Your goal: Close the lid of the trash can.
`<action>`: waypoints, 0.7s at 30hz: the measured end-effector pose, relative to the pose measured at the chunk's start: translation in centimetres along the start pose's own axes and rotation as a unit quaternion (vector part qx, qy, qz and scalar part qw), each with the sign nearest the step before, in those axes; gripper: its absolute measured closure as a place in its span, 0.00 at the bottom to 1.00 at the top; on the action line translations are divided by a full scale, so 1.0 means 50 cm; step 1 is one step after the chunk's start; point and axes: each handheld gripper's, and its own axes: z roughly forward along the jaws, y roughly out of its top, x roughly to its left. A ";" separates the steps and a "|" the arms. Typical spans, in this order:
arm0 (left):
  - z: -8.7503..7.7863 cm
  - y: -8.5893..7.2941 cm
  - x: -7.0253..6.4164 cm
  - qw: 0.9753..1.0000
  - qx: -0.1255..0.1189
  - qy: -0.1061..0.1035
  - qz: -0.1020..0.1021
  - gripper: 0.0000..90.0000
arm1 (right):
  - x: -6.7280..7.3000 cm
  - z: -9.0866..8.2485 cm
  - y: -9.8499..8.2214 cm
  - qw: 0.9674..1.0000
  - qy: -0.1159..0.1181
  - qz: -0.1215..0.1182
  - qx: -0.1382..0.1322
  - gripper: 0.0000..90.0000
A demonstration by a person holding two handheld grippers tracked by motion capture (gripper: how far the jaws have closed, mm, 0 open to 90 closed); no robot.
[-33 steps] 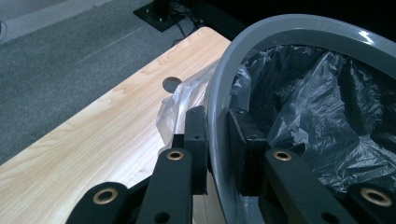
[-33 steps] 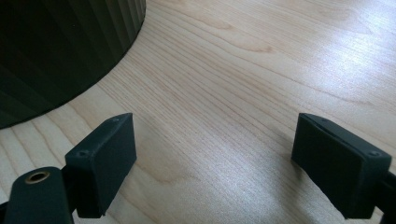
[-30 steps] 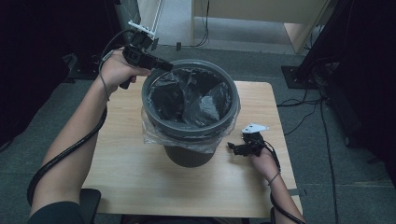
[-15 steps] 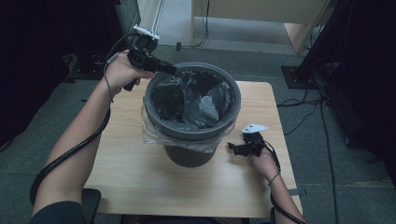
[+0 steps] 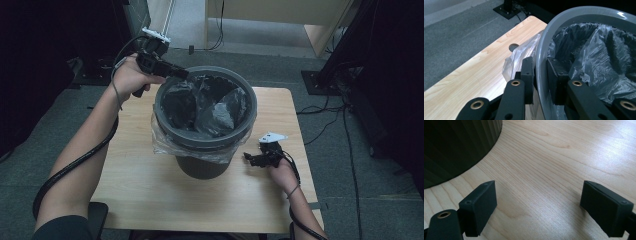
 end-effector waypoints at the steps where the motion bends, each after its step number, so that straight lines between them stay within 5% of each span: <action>1: 0.000 0.000 0.000 1.000 0.000 -0.001 -0.005 0.84 | 0.000 0.000 0.000 1.000 0.000 0.000 0.000 0.15; 7: -0.003 -0.001 0.001 1.000 -0.003 -0.002 -0.006 0.82 | 0.000 0.000 0.000 1.000 0.000 0.000 0.000 0.15; 21: -0.021 -0.004 -0.003 1.000 -0.015 -0.012 0.004 0.60 | 0.000 0.000 0.000 1.000 0.000 0.000 0.000 0.15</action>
